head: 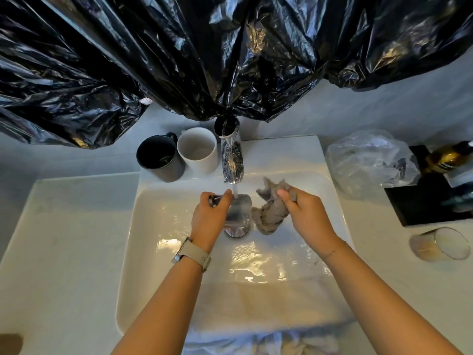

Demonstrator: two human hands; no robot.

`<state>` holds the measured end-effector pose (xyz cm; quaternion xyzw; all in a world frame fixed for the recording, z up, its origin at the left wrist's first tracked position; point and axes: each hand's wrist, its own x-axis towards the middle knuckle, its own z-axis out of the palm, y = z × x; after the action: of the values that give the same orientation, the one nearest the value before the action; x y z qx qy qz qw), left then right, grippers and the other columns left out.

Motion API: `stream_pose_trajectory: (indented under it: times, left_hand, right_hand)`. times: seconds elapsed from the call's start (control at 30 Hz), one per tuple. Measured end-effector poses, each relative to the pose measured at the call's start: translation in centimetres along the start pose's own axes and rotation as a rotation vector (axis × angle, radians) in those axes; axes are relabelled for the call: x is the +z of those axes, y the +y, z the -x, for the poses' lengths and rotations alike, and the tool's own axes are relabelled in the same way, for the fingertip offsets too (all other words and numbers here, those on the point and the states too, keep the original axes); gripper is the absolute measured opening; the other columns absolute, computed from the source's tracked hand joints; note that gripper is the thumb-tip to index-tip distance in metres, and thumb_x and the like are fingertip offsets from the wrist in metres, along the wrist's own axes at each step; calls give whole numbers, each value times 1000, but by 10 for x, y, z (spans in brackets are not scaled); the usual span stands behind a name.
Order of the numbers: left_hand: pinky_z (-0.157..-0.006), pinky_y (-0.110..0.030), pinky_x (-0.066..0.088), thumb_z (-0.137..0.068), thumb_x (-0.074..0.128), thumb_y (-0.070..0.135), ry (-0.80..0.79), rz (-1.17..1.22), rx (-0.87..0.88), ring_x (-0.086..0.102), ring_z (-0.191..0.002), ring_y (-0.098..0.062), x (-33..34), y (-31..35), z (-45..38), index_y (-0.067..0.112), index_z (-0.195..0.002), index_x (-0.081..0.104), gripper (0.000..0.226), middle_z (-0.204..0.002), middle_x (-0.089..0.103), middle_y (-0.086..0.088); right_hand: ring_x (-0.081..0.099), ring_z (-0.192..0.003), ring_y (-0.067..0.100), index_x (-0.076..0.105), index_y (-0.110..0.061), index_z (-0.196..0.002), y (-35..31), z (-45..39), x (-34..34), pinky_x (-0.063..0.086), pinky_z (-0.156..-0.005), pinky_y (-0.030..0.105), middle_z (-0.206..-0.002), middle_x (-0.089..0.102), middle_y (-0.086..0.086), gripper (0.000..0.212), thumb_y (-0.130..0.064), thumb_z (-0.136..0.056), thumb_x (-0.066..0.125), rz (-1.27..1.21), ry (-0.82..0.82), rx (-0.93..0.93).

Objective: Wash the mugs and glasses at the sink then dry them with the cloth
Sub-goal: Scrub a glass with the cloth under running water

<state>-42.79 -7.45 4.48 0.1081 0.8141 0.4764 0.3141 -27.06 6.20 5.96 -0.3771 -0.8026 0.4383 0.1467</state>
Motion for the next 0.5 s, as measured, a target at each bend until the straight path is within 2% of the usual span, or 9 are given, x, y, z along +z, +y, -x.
stream_pose_trajectory:
  times: [0.07,0.1,0.2,0.23,0.3,0.37,0.43,0.5]
  left_hand:
    - [-85,-54,56,-90,62,54,-8,28,-31,68,-92,-37,0,-1,1,12,-108,53,47,-101,67,-12]
    - [-85,-54,56,-90,62,54,-4,37,-39,68,-93,-37,-1,-2,2,12,-108,53,46,-101,67,-12]
    - [-86,-53,56,-91,61,54,22,63,-55,68,-94,-34,-9,-5,2,14,-108,53,44,-102,66,-9]
    - [-84,-52,57,-91,61,53,28,72,-58,68,-94,-33,-12,-7,2,14,-108,53,43,-101,66,-8]
    - [-77,-47,61,-92,60,53,34,85,-56,69,-91,-30,-20,-11,3,15,-108,53,42,-102,66,-8]
    - [-67,-39,63,-92,59,53,41,108,-57,70,-88,-27,-27,-14,2,17,-105,53,39,-104,66,-8]
    - [-62,-35,62,-91,59,53,52,120,-64,71,-86,-25,-35,-18,1,21,-101,52,34,-104,66,-7]
    - [-57,-30,60,-92,59,53,54,147,-66,71,-84,-22,-41,-21,0,25,-99,51,30,-103,65,-5]
  right_hand:
    - [59,-94,20,73,-17,-106,-1,-4,3,38,-66,26,-102,69,3,36,-43,-98,50,396,-41,-153]
    - [54,-93,17,74,-18,-96,-4,-6,4,33,-64,26,-99,66,0,38,-46,-97,49,505,-55,-199]
    - [52,-83,19,58,-21,-67,-20,-14,4,31,-65,29,-81,52,-3,52,-52,-99,32,580,-119,-226]
    - [54,-81,22,53,-23,-64,-27,-18,4,34,-65,31,-78,50,-2,55,-54,-100,24,641,-176,-218]
    - [57,-89,25,64,-22,-81,-37,-26,6,43,-68,34,-89,55,2,61,-53,-101,16,780,-237,-206]
    - [58,-91,26,67,-22,-98,-46,-33,8,44,-68,34,-96,58,4,62,-54,-101,14,866,-184,-214]
    - [60,-78,20,64,-24,-90,-54,-35,12,41,-61,29,-83,59,-1,61,-59,-97,14,707,-167,-207]
    - [58,-65,1,62,-32,-74,-59,-35,14,40,-57,13,-64,61,-11,47,-50,-101,27,190,-258,-90]
